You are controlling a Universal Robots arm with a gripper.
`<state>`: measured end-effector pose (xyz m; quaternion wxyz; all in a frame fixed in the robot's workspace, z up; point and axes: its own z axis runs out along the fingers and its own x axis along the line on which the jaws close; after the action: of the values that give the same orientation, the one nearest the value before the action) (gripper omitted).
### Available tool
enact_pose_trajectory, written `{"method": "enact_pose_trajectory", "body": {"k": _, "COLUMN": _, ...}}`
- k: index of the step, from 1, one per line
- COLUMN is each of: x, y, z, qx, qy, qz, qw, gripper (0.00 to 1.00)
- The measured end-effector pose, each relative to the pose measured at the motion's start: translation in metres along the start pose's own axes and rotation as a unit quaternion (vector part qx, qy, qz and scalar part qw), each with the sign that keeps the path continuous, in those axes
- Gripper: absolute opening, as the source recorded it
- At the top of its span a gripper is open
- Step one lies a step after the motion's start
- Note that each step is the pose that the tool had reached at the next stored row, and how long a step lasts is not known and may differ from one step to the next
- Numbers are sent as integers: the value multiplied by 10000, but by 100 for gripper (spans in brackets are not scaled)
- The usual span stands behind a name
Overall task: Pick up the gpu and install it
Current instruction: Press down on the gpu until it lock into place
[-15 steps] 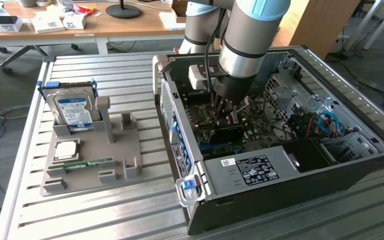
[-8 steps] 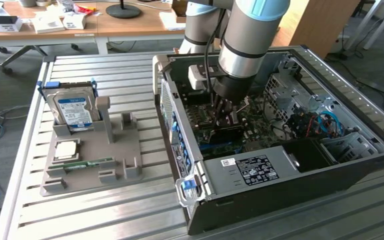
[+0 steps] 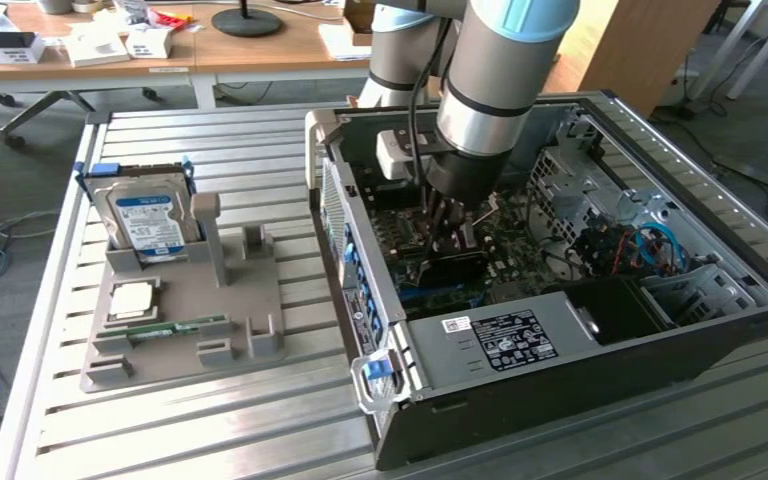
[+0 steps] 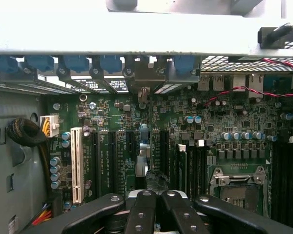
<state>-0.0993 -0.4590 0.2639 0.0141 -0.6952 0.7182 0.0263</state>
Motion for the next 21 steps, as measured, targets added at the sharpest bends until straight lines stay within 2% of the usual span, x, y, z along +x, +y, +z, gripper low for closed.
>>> {"method": "enact_pose_trajectory", "body": {"k": 5, "x": 1, "y": 8, "z": 10, "qx": 3, "qy": -7, "qz": 1, "qw": 10000, "gripper": 11}}
{"method": "enact_pose_trajectory", "body": {"k": 12, "x": 2, "y": 14, "z": 6, "qx": 2, "qy": -3, "qz": 0, "qw": 10000, "gripper": 11}}
{"method": "enact_pose_trajectory", "body": {"k": 21, "x": 6, "y": 66, "z": 35, "qx": 18, "qy": -26, "qz": -4, "qw": 10000, "gripper": 11}}
